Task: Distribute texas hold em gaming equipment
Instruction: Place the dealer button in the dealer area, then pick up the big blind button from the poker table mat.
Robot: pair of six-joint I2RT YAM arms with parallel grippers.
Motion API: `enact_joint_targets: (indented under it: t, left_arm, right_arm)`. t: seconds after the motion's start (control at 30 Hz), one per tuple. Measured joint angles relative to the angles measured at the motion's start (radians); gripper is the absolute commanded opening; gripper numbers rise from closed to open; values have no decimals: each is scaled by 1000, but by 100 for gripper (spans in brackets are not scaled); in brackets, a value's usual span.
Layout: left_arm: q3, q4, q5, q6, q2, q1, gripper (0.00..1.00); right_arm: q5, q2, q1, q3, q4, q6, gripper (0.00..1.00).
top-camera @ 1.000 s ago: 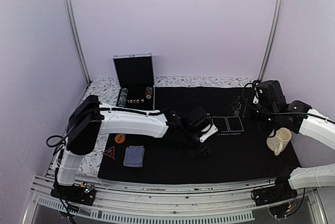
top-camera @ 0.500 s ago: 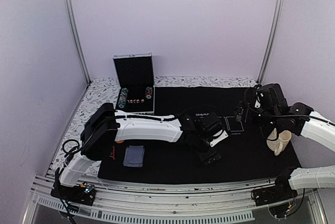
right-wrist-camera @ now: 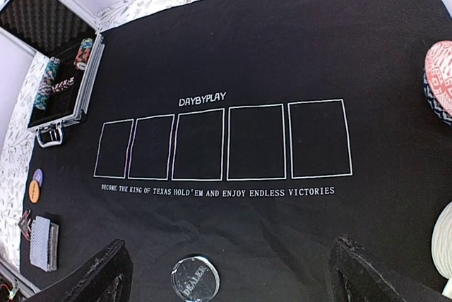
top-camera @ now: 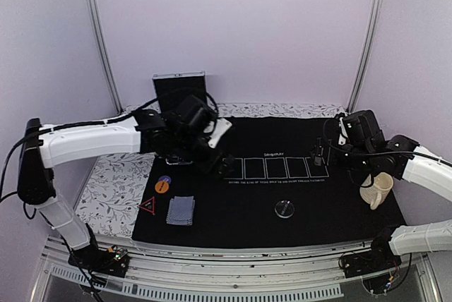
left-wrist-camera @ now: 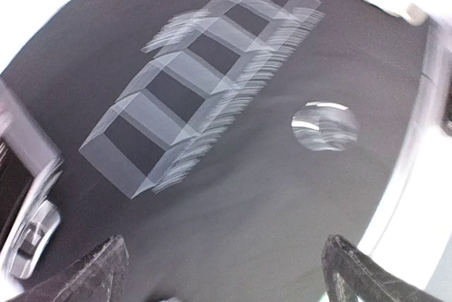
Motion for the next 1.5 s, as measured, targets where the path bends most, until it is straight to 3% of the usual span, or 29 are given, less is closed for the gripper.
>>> enact_joint_targets:
  t: [0.13, 0.23, 0.53, 0.93, 1.27, 1.5]
  left_arm:
    - [-252, 13, -65, -106, -187, 252, 98]
    - [-393, -9, -111, -162, -248, 369, 96]
    - [-570, 42, -143, -242, -291, 507, 80]
    - [-583, 107, -93, -272, -127, 528, 85]
    - [-595, 124, -106, -282, -94, 507, 78]
    - [-594, 132, -131, -280, -83, 489, 66]
  right_arm:
    - [-27, 21, 0, 0, 14, -20, 99]
    - [-46, 33, 0, 0, 28, -32, 99]
    - [-103, 121, 0, 0, 83, -59, 99]
    - [-128, 159, 0, 0, 87, -63, 99]
    - [-136, 206, 0, 8, 88, -66, 99]
    - [-139, 212, 0, 12, 107, -71, 99]
